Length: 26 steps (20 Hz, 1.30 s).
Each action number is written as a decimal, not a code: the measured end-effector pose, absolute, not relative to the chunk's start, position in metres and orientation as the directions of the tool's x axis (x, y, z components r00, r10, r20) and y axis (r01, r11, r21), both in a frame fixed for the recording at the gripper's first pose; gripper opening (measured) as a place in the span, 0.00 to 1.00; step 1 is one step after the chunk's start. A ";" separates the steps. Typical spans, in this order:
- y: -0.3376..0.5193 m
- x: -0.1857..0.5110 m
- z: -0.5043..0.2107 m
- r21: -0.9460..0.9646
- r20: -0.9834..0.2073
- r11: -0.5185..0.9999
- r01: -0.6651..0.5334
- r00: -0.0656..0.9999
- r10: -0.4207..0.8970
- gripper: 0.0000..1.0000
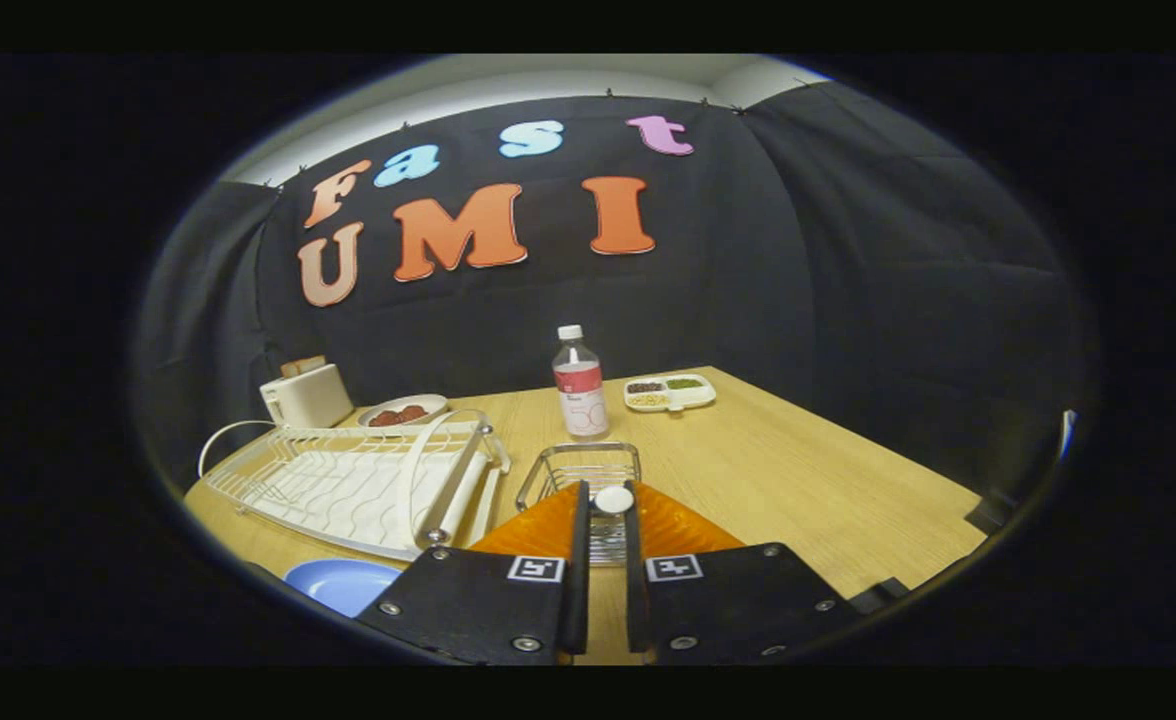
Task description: Take the plate from the dish rack, then take the spoon from the basket and place it into the plate.
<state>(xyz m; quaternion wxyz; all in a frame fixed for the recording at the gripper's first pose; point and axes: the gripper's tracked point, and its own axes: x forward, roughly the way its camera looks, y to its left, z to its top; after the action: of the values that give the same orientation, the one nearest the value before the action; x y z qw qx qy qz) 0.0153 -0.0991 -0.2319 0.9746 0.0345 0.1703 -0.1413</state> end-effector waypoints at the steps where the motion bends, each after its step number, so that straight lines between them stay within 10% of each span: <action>1: -0.100 0.016 -0.231 0.026 -0.348 0.956 0.293 0.899 -0.266 0.12; 26: -0.027 -0.070 -0.102 0.007 -0.189 0.998 0.060 0.980 -0.058 0.11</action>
<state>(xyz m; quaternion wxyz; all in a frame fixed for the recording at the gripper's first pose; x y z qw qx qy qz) -0.0696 -0.0272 -0.1024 0.9950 0.0064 0.0948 -0.0296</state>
